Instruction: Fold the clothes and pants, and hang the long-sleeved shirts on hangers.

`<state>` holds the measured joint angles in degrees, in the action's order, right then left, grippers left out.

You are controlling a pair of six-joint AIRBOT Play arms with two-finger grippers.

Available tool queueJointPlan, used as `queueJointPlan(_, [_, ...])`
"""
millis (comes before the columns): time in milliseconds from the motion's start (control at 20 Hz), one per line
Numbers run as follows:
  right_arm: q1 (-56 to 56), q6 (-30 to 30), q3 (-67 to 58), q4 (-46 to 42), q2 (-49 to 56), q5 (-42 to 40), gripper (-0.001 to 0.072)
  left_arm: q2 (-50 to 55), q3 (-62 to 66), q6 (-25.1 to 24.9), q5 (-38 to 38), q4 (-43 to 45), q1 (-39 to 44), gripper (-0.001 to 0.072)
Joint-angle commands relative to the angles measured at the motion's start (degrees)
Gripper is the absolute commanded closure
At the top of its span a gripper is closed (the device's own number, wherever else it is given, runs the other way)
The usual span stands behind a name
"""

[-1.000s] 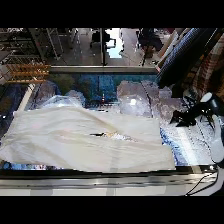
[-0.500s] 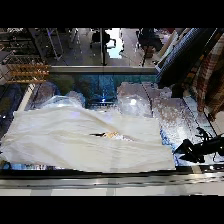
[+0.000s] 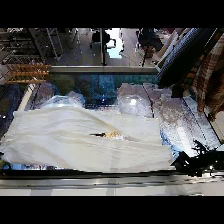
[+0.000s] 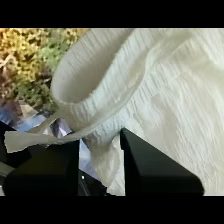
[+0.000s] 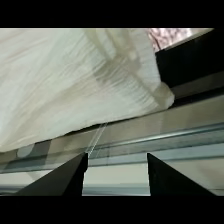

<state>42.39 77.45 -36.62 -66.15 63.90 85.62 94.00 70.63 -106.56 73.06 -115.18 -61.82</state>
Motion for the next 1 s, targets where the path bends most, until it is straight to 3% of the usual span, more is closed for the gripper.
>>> queueJointPlan(0, [0.1,0.0,1.4,1.2,-0.3,-7.6,0.0269,0.2,-0.1,-0.5,-0.9,-0.2,-0.1,0.0521])
queueJointPlan(150, [0.1,0.0,1.4,5.8,-0.3,-9.0,0.0270,0.2,-0.1,-0.9,-0.9,-0.2,-0.1,0.0680])
queueJointPlan(300, [0.0,-1.2,1.4,6.0,0.0,-13.4,0.0273,0.2,-0.1,-0.9,-0.9,-0.2,-0.1,0.0686])
queueJointPlan(600, [-7.8,-10.3,1.3,5.7,3.1,-21.1,0.0292,0.2,-0.1,-0.9,-0.2,-0.2,-0.1,0.0686])
queueJointPlan(700, [-10.7,-10.5,1.3,5.1,4.4,-20.4,0.0307,0.2,-0.1,-0.9,0.3,-0.2,-0.1,0.0686])
queueJointPlan(750, [-11.4,-10.4,1.3,4.5,4.5,-19.8,0.0373,0.2,-0.1,-0.9,0.6,-0.2,-0.1,0.0686])
queueJointPlan(950, [-11.4,-10.5,0.4,2.1,4.4,-13.6,0.0378,0.2,-0.1,-0.9,1.2,-0.2,-0.1,0.0686])
